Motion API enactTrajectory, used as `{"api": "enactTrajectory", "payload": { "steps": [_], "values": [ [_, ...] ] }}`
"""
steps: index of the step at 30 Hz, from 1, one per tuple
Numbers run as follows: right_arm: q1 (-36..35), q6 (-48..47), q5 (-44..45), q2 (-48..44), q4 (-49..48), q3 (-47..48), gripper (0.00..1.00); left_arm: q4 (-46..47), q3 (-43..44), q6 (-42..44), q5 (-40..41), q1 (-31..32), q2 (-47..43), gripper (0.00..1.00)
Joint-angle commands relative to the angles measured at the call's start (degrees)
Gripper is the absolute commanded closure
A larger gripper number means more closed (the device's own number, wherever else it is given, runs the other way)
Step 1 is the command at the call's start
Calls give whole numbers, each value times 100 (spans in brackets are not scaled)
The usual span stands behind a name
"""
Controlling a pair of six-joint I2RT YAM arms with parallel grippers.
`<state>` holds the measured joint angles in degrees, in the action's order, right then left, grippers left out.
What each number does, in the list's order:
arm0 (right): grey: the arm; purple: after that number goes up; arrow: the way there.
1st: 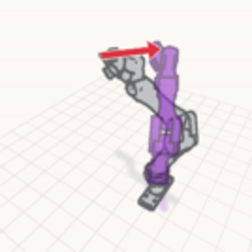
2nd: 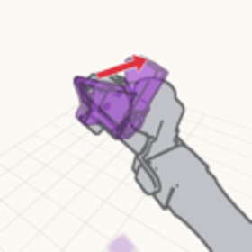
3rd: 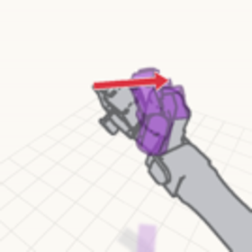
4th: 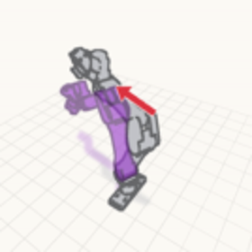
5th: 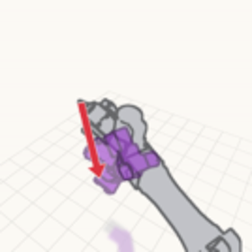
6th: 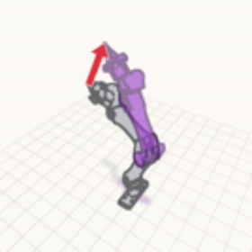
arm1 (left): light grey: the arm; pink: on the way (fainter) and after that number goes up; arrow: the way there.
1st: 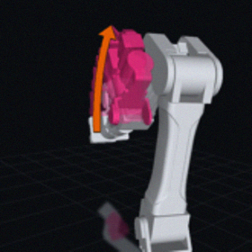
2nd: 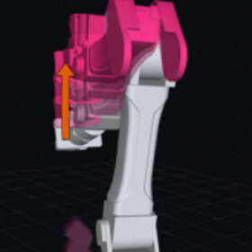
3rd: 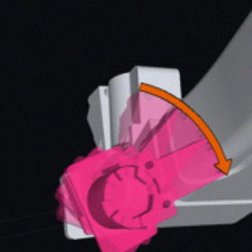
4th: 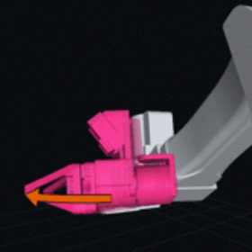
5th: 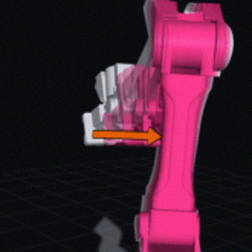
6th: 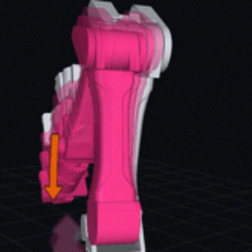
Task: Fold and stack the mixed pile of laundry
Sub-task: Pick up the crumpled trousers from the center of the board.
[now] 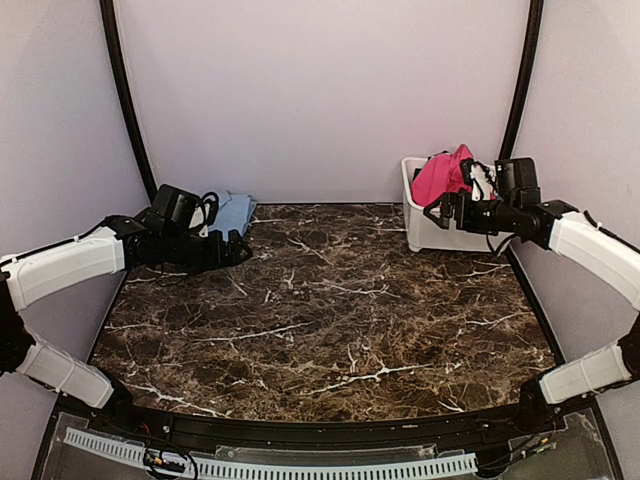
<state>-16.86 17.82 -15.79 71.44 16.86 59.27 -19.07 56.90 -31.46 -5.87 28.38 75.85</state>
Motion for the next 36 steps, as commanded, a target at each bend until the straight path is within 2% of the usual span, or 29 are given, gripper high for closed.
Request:
{"api": "enactTrajectory", "payload": {
  "steps": [1, 8, 13, 23, 27, 33, 35, 36],
  "values": [
    [174, -254, 476, 393, 2, 866, 2, 288, -58, -28, 205, 156, -77, 1],
    [643, -426, 1018, 1462, 248, 2666, 2, 379, -96, -111, 434, 240, -190, 1],
    [814, -526, 2049, 2726, 865, 4475, 2, 454, -144, -240, 806, 253, -280, 1],
    [852, -371, 3298, 5035, 1732, 6782, 2, 598, -324, -540, 1236, 263, -297, 1],
    [852, -365, 3731, 5587, 1817, 7111, 2, 646, -413, -625, 1356, 264, -303, 1],
    [860, -366, 3801, 6140, 1663, 7191, 2, 621, -422, -675, 1393, 255, -187, 1],
    [860, -382, 3645, 6252, 1543, 7209, 7, 566, -360, -672, 1413, 257, -133, 1],
    [862, -392, 3512, 6283, 1501, 7223, 14, 517, -349, -675, 1448, 261, -113, 1]
  ]
}}
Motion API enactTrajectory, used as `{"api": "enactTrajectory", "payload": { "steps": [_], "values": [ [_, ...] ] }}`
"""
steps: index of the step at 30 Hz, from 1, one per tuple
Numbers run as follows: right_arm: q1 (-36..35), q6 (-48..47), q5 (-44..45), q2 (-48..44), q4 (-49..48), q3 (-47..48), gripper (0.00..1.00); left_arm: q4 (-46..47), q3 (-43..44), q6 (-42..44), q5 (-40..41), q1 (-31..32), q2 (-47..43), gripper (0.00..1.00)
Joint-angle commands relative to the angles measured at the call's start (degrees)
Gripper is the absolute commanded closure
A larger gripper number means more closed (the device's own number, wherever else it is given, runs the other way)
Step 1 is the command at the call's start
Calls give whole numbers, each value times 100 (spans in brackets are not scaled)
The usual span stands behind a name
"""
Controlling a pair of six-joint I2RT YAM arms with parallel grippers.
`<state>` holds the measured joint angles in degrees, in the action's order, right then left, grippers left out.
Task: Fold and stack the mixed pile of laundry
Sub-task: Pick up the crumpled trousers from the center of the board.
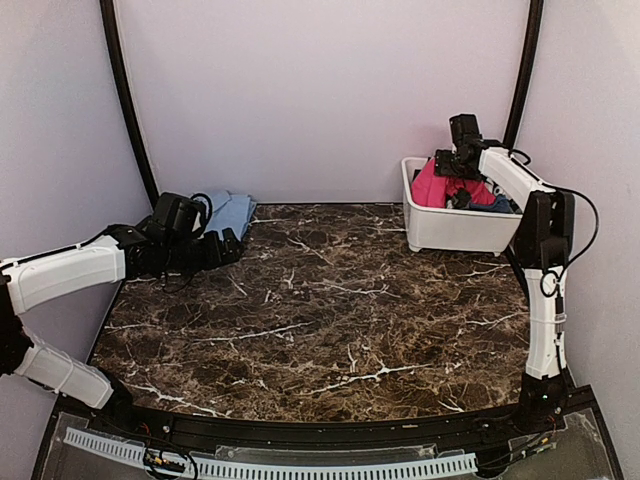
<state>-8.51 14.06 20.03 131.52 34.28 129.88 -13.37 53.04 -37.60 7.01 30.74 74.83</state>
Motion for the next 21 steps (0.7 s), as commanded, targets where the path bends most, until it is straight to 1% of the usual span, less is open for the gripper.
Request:
{"api": "enactTrajectory", "payload": {
  "steps": [1, 5, 6, 8, 9, 11, 14, 17, 21],
  "values": [
    [28, -24, -187, 285, -254, 216, 22, -70, 64, -62, 178, 27, -2, 1],
    [25, -5, -461, 210, -237, 531, 56, -51, 37, -106, 142, 22, 5, 1],
    [25, -15, -525, 170, -240, 600, 71, -34, 34, -131, 134, 20, 5, 1],
    [25, -42, -671, 3, -287, 675, 94, -38, 19, -166, 116, 22, 1, 1],
    [25, -63, -789, -121, -368, 665, 100, -31, 17, -176, 110, 21, -13, 1],
    [17, -56, -1050, -390, -547, 604, 100, 7, -9, -211, 79, 27, -52, 1],
    [-7, -118, -1679, -844, -979, 435, 100, 97, -95, -312, 0, 26, -124, 1],
    [-70, -258, -1900, -1315, -1379, 309, 100, 300, -212, -402, -174, 28, -241, 1],
    [-67, -392, -1977, -1584, -1684, 391, 100, 460, -367, -510, -287, 28, -422, 1]
  ]
}}
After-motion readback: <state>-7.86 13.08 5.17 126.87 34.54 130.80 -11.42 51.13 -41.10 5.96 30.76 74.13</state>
